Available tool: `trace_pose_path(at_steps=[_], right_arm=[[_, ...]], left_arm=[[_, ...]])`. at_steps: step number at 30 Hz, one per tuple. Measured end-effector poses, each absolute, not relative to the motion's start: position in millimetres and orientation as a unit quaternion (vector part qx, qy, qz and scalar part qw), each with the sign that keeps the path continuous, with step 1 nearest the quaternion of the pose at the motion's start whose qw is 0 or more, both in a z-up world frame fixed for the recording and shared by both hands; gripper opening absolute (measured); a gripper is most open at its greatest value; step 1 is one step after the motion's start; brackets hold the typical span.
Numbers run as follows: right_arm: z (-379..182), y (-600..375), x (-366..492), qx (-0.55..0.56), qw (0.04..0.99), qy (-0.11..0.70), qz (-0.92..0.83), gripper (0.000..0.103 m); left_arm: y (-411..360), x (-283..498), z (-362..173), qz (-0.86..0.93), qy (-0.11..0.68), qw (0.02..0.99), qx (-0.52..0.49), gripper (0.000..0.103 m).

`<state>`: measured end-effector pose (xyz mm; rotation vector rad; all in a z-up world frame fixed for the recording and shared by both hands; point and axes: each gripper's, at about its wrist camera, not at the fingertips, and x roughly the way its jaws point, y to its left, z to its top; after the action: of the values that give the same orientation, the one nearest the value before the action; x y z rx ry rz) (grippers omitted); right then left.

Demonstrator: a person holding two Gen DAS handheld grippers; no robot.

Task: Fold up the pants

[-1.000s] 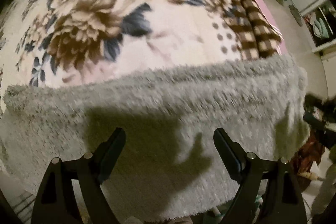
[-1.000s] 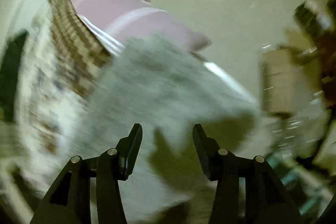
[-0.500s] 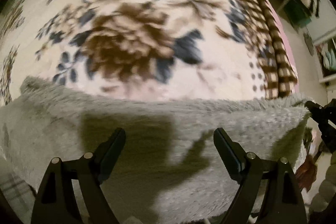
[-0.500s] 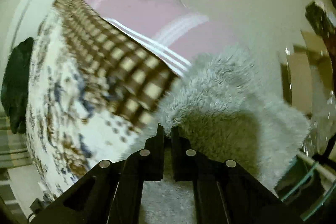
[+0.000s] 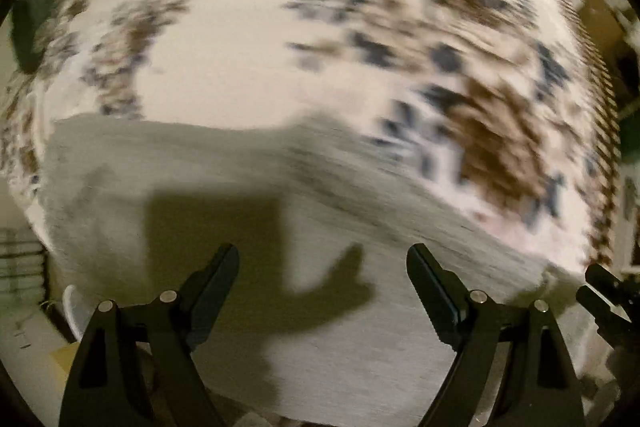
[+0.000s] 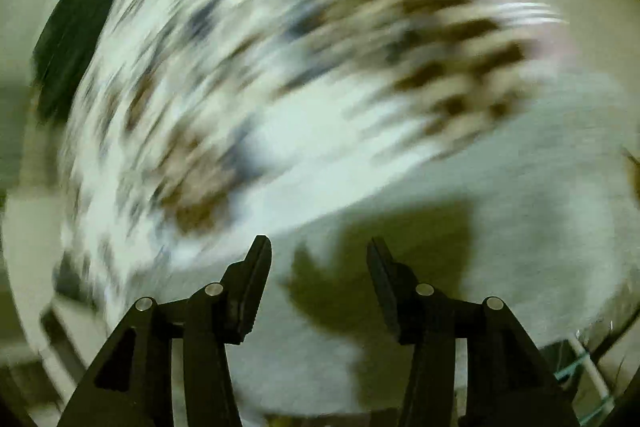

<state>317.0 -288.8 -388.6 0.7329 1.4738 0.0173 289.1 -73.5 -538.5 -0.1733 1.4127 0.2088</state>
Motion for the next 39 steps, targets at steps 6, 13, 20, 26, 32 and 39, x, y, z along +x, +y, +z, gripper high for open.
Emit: trace_pose_path(at_steps=[6,13,20,26,32,39], right_arm=[[-420.1,-124.3,383.6,0.272,0.643,0.704,0.132,0.053],[-471.4,-16.9,429.0,0.209,0.591,0.763,0.156,0.052],[-469.4,-8.8,450.5,0.175,0.634,0.744,0.116,0.001],[-460.5,-14.8,468.5,0.176,0.622,0.753,0.123,0.001],[-466.4,-2.5,451.8,0.147,0.598,0.773,0.152,0.041],[-478.4,0.8,449.4,0.142,0.621,0.757,0.141,0.009]], left_arm=[[-8.3,306.6,-562.5,0.101,0.659,0.745,-0.038,0.094],[31.4,312.1,-598.9,0.082,0.677,0.73,-0.046,0.094],[41.1,310.0,-608.1,0.065,0.68,0.728,-0.064,0.094],[44.1,307.1,-611.8,0.061,0.683,0.725,-0.067,0.094],[43.2,310.9,-613.0,0.061,0.683,0.724,-0.069,0.094],[41.0,304.2,-594.2,0.063,0.677,0.731,-0.061,0.094]])
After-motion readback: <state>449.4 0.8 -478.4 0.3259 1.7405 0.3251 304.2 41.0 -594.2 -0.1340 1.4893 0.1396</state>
